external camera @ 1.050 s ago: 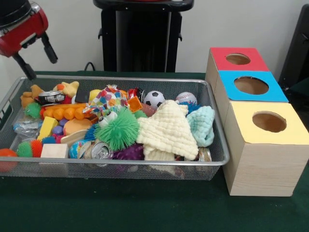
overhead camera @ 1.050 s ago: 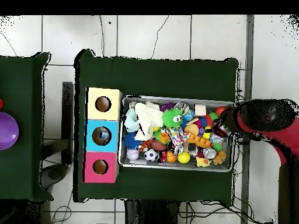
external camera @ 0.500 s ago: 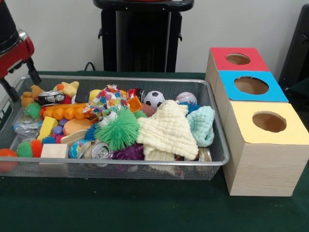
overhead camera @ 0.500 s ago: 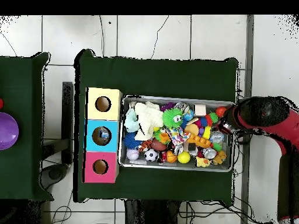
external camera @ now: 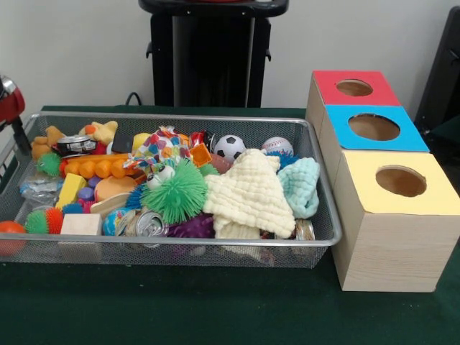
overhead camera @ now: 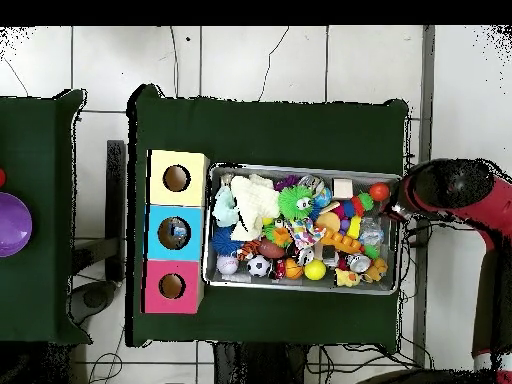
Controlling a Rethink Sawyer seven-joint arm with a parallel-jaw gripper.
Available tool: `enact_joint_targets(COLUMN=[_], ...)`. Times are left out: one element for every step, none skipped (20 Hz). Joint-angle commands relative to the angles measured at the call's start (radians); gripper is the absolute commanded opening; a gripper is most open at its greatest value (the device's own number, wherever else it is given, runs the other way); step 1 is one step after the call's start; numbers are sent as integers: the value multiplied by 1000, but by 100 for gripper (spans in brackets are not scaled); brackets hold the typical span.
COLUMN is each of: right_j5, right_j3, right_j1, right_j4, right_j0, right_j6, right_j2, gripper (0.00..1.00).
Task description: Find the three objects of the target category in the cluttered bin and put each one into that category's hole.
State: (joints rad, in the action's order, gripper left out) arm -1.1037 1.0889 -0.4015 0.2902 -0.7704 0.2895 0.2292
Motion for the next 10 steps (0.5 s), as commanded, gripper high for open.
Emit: enact_joint_targets(right_j5=[-16, -9, -1, 4, 7, 10, 17, 24, 28, 30], right_j3=[-102, -97, -84, -75, -61, -48, -26, -13, 1, 10], right_j1=[65, 66, 68, 67, 66, 64, 64, 61, 56, 51], right_j4=[68, 67, 59, 54, 46, 38, 21, 15, 14, 14], right_j0=[-18, -19, -25, -28, -30, -32, -36, -39, -37, -37], right_j6=[-125, -122, -119, -115, -109, -103, -95, -90, -81, -71], right_j2=[81, 82, 88, 92, 96, 99, 112, 117, 118, 118], gripper=[100, 100, 100, 100, 100, 100, 100, 100, 100, 100])
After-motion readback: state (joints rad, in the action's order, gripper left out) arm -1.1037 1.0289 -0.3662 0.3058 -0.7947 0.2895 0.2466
